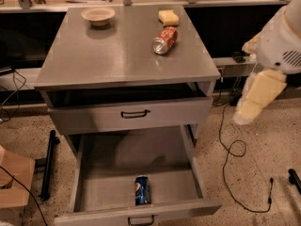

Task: Pick pepsi can from middle drawer and place on counter

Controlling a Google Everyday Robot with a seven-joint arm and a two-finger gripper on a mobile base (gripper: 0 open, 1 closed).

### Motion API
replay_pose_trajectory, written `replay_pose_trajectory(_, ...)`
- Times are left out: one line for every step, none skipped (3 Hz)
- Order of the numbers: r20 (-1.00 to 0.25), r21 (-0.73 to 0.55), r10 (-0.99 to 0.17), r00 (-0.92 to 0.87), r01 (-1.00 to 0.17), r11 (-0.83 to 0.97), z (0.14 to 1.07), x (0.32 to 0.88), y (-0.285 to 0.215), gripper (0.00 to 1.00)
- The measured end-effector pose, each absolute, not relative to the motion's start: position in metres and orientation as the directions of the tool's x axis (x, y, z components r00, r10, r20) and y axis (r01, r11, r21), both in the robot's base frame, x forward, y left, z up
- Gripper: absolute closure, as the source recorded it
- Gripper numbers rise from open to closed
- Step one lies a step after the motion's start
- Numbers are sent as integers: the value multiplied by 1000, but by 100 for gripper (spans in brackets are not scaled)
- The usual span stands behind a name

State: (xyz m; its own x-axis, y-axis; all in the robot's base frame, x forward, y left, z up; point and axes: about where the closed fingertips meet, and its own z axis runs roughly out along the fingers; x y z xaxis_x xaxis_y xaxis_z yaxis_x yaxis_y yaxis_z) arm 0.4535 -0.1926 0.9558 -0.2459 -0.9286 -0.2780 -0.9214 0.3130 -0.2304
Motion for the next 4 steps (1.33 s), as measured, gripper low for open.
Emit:
replay_pose_trajectory(-374,-164,-867,-328,-897,410,915,482,-156,0)
replay_pose_trajectory(-395,-91,-824,-406,-875,475,877,497,-132,0)
replay_pose_trajectory(-399,-79,-818,-416,-873,482,870,496,-132,0)
replay_pose_trajectory(-412,-27,-790,-454,-861,508,841,492,-133,0)
